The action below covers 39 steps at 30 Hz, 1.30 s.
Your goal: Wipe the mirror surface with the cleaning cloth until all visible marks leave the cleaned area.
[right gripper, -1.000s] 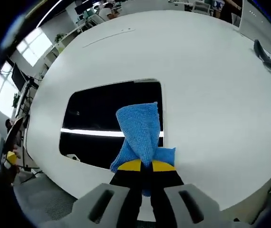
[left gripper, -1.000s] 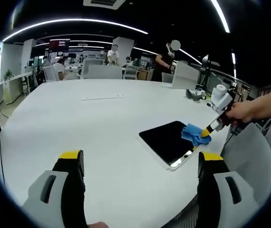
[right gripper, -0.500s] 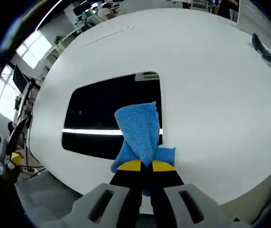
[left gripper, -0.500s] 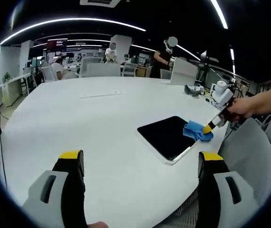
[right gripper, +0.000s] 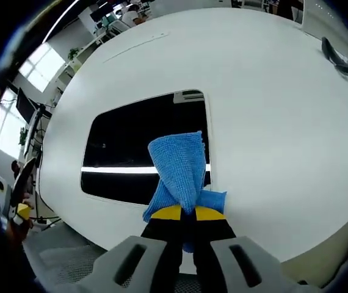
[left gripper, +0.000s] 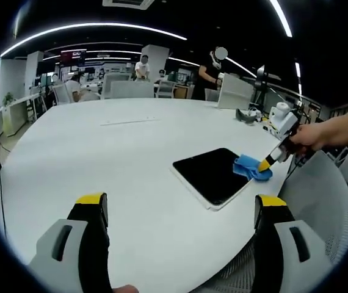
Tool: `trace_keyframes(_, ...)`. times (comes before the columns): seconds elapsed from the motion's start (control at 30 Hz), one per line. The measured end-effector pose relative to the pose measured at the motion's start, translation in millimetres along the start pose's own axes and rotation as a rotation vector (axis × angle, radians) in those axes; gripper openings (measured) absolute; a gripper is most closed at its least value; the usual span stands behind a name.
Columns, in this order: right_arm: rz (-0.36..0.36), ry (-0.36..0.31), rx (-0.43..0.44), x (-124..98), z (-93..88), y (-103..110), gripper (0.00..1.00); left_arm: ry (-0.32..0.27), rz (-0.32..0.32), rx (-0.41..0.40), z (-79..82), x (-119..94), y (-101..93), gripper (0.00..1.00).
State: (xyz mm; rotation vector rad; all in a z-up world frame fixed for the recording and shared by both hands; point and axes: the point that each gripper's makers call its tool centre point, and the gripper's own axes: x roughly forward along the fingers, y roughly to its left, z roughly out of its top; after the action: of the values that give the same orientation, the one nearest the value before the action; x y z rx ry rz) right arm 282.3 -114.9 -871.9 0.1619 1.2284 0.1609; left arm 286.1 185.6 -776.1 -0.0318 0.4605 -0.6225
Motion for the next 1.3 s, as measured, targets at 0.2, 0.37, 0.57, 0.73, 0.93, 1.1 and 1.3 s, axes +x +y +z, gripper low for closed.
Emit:
trace_keyframes(0.2, 0.003, 0.003, 0.004, -0.5, -0.6, -0.1, 0.0, -0.002, 0.002, -0.004, 1.0, 0.3, -0.7, 0.99)
trace_keyframes(0.37, 0.01, 0.005, 0.007, -0.2, -0.7, 0.3, 0.0, -0.001, 0.004, -0.004, -0.8, -1.5, -2.8, 0.99)
trace_keyframes(0.57, 0.019, 0.007, 0.006, 0.2, -1.2, 5.1, 0.0, 0.003, 0.01, -0.015, -4.6, -3.4, -2.0, 0.99)
trace_keyframes(0.73, 0.033, 0.008, 0.0, 2.8, 0.0, 16.4, 0.0, -0.003, 0.02, -0.019, -3.1, -3.8, 3.0, 0.99)
trace_keyframes(0.93, 0.046, 0.013, -0.013, 7.3, 2.0, 29.0, 0.0, 0.001, 0.021, -0.016, -4.2, -4.2, 4.7, 0.99)
trace_keyframes(1.1, 0.061, 0.018, -0.02, 10.9, 2.2, 40.6, 0.0, 0.005, 0.015, -0.017, -4.9, -4.0, 2.9, 0.99)
trace_keyframes(1.3, 0.067, 0.017, -0.02, 12.4, 3.4, 50.8, 0.0, 0.011, 0.009, -0.014, -6.5, -3.7, 0.8, 0.99)
